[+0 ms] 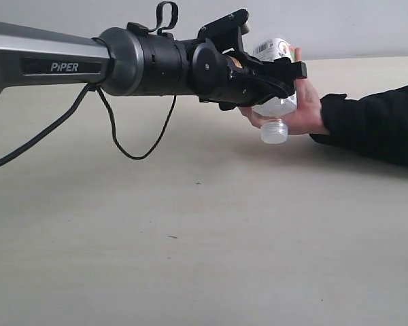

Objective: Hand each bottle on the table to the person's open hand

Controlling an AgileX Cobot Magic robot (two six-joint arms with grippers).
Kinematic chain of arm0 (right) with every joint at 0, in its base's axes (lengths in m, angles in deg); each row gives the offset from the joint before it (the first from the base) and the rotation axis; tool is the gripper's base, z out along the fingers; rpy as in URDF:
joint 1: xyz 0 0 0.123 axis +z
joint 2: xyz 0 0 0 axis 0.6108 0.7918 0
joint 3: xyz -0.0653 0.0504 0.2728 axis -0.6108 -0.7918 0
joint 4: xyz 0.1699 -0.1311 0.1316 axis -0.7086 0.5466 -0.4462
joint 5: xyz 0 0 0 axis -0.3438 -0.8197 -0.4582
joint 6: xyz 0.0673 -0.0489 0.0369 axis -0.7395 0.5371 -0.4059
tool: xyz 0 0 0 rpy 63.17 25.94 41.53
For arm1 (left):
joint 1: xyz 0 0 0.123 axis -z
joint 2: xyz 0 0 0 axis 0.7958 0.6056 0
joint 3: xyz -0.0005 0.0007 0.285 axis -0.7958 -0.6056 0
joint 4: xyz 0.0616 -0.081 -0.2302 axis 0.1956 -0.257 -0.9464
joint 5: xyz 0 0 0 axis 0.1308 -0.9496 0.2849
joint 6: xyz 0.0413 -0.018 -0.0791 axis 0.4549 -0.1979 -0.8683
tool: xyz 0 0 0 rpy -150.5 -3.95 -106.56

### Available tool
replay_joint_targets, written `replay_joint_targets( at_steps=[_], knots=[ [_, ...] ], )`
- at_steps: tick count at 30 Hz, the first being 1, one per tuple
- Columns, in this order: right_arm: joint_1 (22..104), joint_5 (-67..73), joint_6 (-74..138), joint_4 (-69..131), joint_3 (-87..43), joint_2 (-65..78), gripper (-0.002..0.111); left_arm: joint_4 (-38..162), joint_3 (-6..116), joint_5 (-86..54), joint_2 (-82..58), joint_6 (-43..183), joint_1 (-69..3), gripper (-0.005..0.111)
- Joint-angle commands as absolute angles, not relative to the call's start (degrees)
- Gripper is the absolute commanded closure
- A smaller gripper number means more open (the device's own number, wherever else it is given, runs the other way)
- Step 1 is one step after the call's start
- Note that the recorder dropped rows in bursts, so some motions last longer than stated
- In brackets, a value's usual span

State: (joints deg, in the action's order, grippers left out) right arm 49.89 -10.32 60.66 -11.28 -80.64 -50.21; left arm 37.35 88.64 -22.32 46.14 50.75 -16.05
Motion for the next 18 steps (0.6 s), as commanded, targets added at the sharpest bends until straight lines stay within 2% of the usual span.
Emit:
replay_joint_targets(
  at_steps=[1,18],
  knots=[
    [49.67,-9.78,61.10,-11.27,-80.80,-50.52,0.108,37.68,88.85,-22.94,46.10,50.98,-16.12,0.028],
    [49.67,-9.78,61.10,-11.27,-80.80,-50.52,0.108,37.78,88.85,-26.00,41.05,53.11,-16.12,0.029]
  ],
)
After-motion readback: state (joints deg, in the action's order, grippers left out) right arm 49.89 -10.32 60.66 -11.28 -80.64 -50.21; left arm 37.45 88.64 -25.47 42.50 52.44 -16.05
